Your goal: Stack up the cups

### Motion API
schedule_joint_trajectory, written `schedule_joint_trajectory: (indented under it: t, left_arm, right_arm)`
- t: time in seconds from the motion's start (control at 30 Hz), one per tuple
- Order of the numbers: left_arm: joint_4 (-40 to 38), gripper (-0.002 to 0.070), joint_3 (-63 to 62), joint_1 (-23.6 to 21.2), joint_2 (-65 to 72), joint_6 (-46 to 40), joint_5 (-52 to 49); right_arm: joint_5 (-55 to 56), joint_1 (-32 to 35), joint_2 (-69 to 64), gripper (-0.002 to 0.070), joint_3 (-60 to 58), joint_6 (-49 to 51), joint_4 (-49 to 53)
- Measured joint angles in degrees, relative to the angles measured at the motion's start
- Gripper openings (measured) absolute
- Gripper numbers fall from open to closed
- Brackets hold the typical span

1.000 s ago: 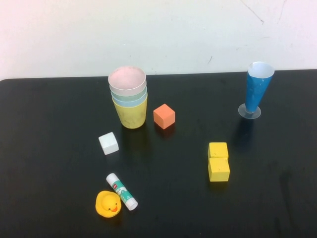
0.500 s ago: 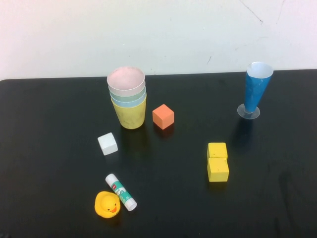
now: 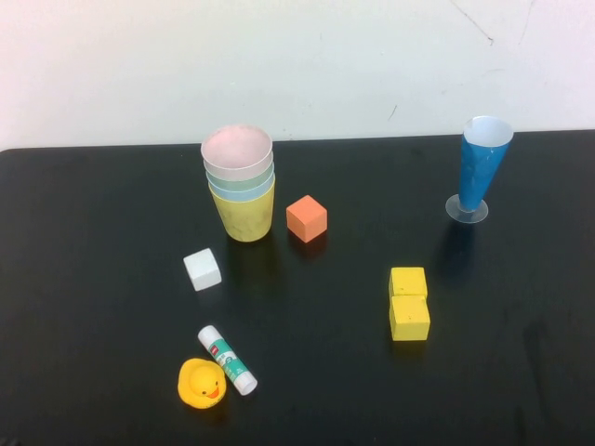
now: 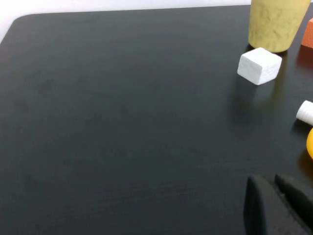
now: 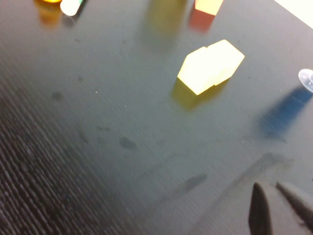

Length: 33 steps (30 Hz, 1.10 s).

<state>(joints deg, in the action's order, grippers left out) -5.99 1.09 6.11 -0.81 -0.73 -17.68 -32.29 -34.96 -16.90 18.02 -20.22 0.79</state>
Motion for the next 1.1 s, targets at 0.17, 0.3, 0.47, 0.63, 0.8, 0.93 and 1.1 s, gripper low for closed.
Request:
schedule_joint_trajectory:
  t: [0.17,0.3,0.47,0.63,0.8,0.93,1.1]
  left_arm:
    - [0.0,0.0001,0.0,0.0,0.0,0.0,0.0]
    - [0.0,0.0001,0.0,0.0,0.0,0.0,0.0]
    - [0.0,0.0001,0.0,0.0,0.0,0.0,0.0]
    - [0.1,0.0001,0.0,0.0,0.0,0.0,0.0]
    - [0.1,0.0001,0.0,0.0,0.0,0.0,0.0]
    - [0.2,0.0001,0.0,0.0,0.0,0.0,0.0]
    - [0.2,0.0001,0.0,0.0,0.0,0.0,-0.1]
  right_arm:
    - [0.0,0.0,0.0,-0.0001,0.0,0.1,0.0]
    - [0.0,0.0,0.0,-0.0001,0.0,-0.2,0.2]
    - [1.1,7.1,3.5,-0.0001,-1.9,-3.0,1.2]
    - [8.0,20.0,8.5,-0.0001,-10.1,-3.3,1.3]
    - [15.0,33.0,15.8,-0.0001,-18.0,-3.3,0.7]
    - [15.5,38.6,17.4,-0.0001,-19.5,-3.1,-0.8]
    - [13.6,39.4,17.6,-0.0001,-19.6,-3.1,-1.5]
